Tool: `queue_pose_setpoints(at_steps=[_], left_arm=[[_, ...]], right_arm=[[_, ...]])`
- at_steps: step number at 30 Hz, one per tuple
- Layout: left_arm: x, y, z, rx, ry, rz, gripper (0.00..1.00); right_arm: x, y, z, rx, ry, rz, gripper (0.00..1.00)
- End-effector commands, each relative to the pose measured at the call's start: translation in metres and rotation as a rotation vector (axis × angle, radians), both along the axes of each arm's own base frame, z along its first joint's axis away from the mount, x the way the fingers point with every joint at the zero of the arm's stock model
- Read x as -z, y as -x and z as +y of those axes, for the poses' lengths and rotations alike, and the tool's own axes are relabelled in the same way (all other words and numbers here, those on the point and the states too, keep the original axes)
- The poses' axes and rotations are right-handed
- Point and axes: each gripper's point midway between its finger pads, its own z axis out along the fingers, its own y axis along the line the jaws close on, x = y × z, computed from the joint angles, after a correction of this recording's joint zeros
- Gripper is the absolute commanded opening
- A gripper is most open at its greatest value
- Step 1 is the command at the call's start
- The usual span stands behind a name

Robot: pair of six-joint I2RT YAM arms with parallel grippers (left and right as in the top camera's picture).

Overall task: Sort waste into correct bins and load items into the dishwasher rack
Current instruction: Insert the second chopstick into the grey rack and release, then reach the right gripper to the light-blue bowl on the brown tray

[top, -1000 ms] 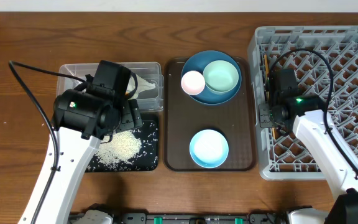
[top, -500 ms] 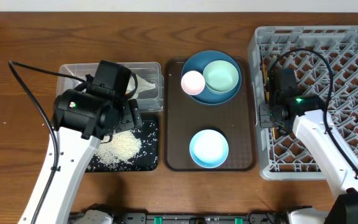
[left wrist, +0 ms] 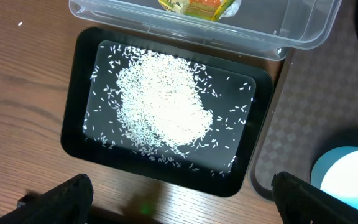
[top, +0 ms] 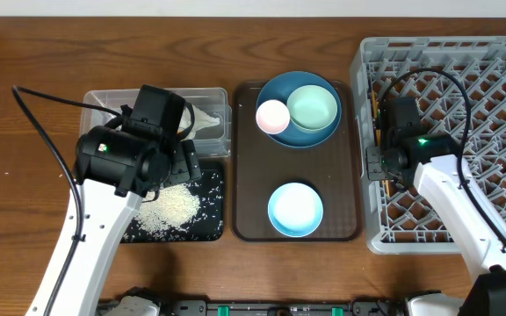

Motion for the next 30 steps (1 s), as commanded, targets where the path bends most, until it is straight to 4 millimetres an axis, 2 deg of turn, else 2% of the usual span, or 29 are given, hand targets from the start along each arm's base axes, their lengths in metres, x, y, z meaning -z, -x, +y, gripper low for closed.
queue_pose_setpoints(at_steps=[1, 6, 10, 16, 22, 26, 30], left_arm=[[0.001, 0.0, 0.004, -0.004, -0.019, 0.004, 0.95], [0.001, 0.0, 0.004, -0.004, -0.019, 0.004, 0.95], [0.001, 0.0, 0.004, -0.004, -0.019, 0.004, 0.95], [0.001, 0.0, 0.004, -0.004, -0.019, 0.004, 0.95], [0.001, 0.0, 0.004, -0.004, -0.019, 0.004, 0.95], [0.001, 0.0, 0.004, -0.004, -0.019, 0.004, 0.95], [0.001, 0.0, 0.004, -0.004, -0.019, 0.004, 0.95]], right_arm=[[0.004, 0.003, -0.004, 0.002, 0.017, 0.021, 0.14], [0.006, 0.008, 0.009, -0.02, -0.057, 0.043, 0.13], [-0.002, 0.008, 0.02, -0.039, -0.117, 0.026, 0.15], [-0.024, 0.004, 0.02, -0.043, -0.129, -0.048, 0.15], [-0.056, 0.004, 0.025, -0.06, -0.175, -0.152, 0.16], [-0.072, 0.009, 0.051, -0.106, -0.327, -0.186, 0.17], [-0.081, 0.018, 0.086, -0.195, -0.524, -0.154, 0.19]])
